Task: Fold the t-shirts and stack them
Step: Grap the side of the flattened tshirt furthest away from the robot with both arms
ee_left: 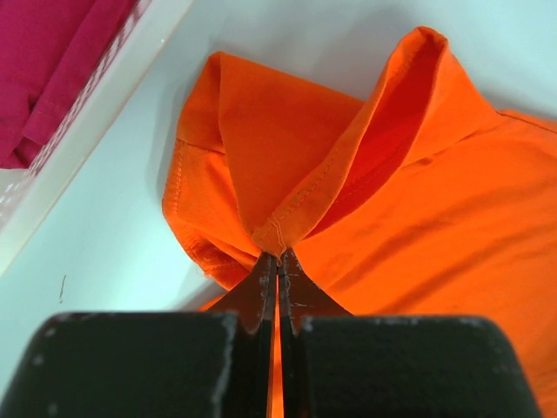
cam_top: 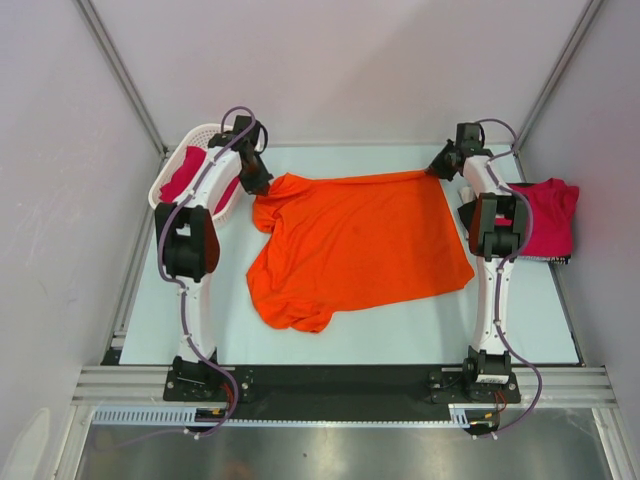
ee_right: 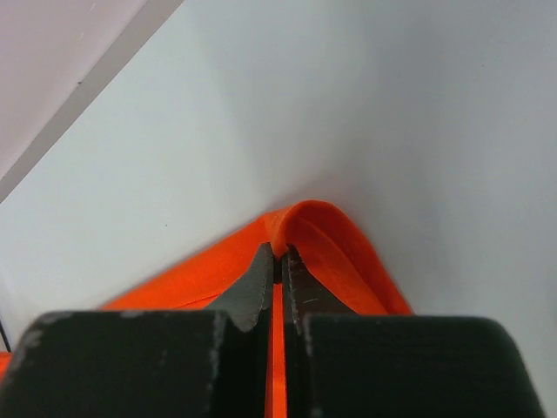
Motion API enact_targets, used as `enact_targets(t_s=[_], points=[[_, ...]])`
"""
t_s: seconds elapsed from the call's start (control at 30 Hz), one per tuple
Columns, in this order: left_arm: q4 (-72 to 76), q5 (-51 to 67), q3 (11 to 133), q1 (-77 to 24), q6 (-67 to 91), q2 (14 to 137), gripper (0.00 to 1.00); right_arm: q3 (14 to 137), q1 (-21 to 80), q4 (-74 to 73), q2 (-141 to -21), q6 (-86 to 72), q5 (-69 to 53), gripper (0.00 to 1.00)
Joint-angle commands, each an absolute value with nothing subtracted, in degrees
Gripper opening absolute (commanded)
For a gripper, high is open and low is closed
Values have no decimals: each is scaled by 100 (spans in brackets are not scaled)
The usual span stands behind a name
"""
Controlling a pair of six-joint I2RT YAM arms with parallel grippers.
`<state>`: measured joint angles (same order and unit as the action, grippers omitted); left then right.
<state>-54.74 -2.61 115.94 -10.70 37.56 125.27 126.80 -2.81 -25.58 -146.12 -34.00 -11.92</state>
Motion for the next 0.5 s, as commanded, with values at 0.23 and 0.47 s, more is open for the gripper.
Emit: enact_targets(t_s=[0.23, 0.47], points=[[-5713, -624, 11531, -1081, 3823, 11883, 0, 11901, -624, -2567, -13018, -3234, -1459, 0], [-5757, -922, 11908, -932, 3902, 11602, 0, 11373, -905, -2426, -12218, -3401, -1767, 0]])
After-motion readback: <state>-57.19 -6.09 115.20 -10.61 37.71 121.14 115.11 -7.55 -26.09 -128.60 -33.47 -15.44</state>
